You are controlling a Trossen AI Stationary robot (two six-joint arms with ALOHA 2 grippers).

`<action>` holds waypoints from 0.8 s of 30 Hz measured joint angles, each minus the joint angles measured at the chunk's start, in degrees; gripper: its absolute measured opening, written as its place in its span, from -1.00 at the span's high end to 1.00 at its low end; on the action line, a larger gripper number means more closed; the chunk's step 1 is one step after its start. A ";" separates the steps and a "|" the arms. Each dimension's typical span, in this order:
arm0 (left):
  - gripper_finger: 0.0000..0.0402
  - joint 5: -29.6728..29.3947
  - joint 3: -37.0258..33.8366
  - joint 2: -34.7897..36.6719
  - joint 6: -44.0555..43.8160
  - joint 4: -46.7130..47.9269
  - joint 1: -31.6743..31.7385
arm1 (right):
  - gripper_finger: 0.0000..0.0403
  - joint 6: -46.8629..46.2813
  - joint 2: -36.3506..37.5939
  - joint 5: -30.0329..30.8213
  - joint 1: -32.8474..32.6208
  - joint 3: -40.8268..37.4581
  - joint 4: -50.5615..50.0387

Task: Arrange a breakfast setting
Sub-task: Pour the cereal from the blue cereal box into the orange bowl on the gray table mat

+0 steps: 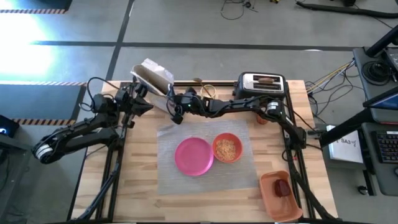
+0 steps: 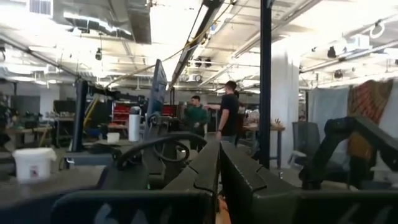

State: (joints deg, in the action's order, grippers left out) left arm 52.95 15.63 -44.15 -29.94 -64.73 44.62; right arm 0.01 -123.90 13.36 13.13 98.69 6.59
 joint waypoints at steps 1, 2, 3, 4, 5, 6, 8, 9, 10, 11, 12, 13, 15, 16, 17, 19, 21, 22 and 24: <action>1.00 0.00 0.22 -0.29 1.07 0.00 -0.02 | 0.46 0.02 -0.06 -0.10 0.05 0.16 -0.43; 1.00 0.00 0.31 -0.51 1.87 0.04 -0.07 | 0.44 0.02 -0.08 -0.10 0.17 0.16 -0.75; 0.99 0.00 0.41 -0.62 2.55 0.04 -0.07 | 0.43 0.02 -0.08 -0.06 0.27 0.18 -0.59; 0.98 0.02 0.52 -0.63 3.35 0.04 -0.07 | 0.41 0.04 -0.08 -0.02 0.39 0.22 -0.49; 0.96 0.13 0.61 -0.59 4.08 0.01 -0.07 | 0.38 0.03 0.02 -0.05 0.56 0.25 -0.75; 0.93 0.46 0.62 -0.46 4.43 -0.06 -0.07 | 0.36 0.04 0.11 -0.03 0.74 0.26 -1.05; 0.85 1.66 0.62 -0.14 4.57 -0.04 -0.07 | 0.33 0.04 0.18 -0.04 1.15 0.31 -1.29; 0.80 2.42 0.62 0.11 4.59 -0.05 -0.05 | 0.32 0.04 0.20 -0.04 1.38 0.31 -1.33; 0.75 3.29 0.62 0.37 4.72 -0.15 -0.07 | 0.31 0.04 0.22 -0.06 1.61 0.31 -1.41; 0.70 4.31 0.62 0.55 5.08 -0.20 -0.07 | 0.31 0.04 0.22 -0.05 1.91 0.31 -1.47; 0.64 5.45 0.62 0.74 5.39 -0.21 -0.07 | 0.31 0.04 0.22 -0.02 2.18 0.31 -1.54; 0.58 6.54 0.62 0.89 5.45 -0.20 -0.07 | 0.31 0.04 0.23 0.04 2.45 0.31 -1.58; 0.47 8.14 0.62 1.25 5.49 -0.22 -0.07 | 0.31 0.04 0.24 0.18 2.97 0.31 -1.62; 0.41 8.85 0.63 1.41 5.61 -0.24 -0.07 | 0.31 -0.05 0.24 0.18 3.18 0.31 -1.64; 0.36 9.58 0.62 1.53 5.86 -0.24 -0.07 | 0.31 -0.35 0.24 0.18 3.37 0.31 -1.66; 0.26 10.09 0.64 1.72 6.27 -0.24 -0.09 | 0.29 -1.04 0.26 0.16 3.61 0.31 -1.99; 0.18 10.21 0.62 1.84 6.63 -0.24 -0.09 | 0.27 -1.42 0.33 0.14 3.65 0.31 -2.75; 0.14 10.21 0.62 1.86 6.73 -0.24 -0.09 | 0.26 -1.44 0.35 0.13 3.63 0.31 -3.18; 0.08 10.23 0.64 1.86 6.76 -0.24 -0.09 | 0.24 -1.46 0.35 0.14 3.60 0.31 -3.52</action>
State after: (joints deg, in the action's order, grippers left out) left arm 63.18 16.27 -42.28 -23.18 -64.97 44.53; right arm -1.45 -123.55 13.50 16.72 99.00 3.07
